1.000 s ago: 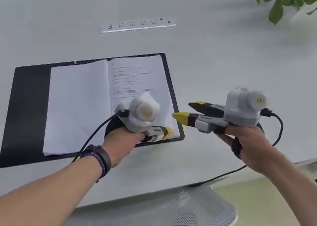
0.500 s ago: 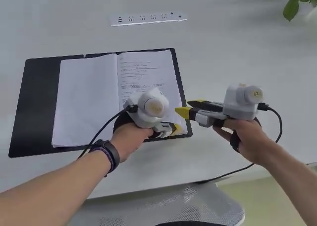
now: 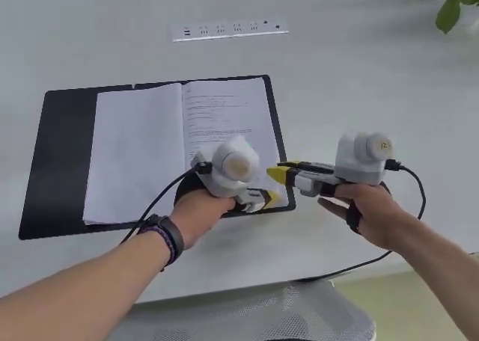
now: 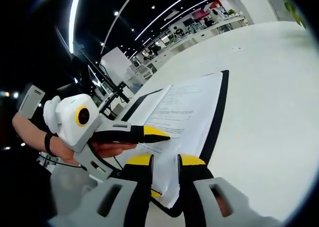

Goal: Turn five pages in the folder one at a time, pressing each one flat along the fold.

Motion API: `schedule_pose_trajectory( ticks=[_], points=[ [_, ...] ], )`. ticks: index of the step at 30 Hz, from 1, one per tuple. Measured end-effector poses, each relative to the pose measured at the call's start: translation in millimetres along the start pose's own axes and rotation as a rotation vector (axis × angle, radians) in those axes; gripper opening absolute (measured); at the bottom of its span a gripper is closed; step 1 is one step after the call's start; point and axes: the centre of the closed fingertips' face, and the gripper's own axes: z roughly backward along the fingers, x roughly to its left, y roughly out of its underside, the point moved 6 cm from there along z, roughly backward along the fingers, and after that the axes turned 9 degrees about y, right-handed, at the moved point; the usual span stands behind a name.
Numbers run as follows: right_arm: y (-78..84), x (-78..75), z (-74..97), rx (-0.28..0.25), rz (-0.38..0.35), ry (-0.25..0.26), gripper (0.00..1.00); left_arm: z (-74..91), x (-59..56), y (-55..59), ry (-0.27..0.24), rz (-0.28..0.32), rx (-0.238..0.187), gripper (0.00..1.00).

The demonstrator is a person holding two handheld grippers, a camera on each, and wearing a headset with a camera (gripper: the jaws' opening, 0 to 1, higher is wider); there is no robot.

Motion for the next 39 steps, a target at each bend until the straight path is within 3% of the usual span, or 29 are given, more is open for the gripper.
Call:
schedule_pose_trajectory(
  ticks=[4, 26, 39],
  points=[
    [0.3, -3.0, 1.5, -0.013, -0.021, 0.013, 0.07, 0.5, -1.0, -0.3, 0.013, 0.002, 0.0, 0.63],
    [-3.6, 4.5, 1.1, -0.02, -0.05, -0.004, 0.0, 18.4, -3.8, -7.5, 0.026, -0.003, -0.032, 0.69],
    [-14.8, 18.9, 2.1, -0.057, -0.08, -0.011, 0.0, 54.9, 2.6, -7.1, -0.004, -0.004, -0.078, 0.69]
  ],
)
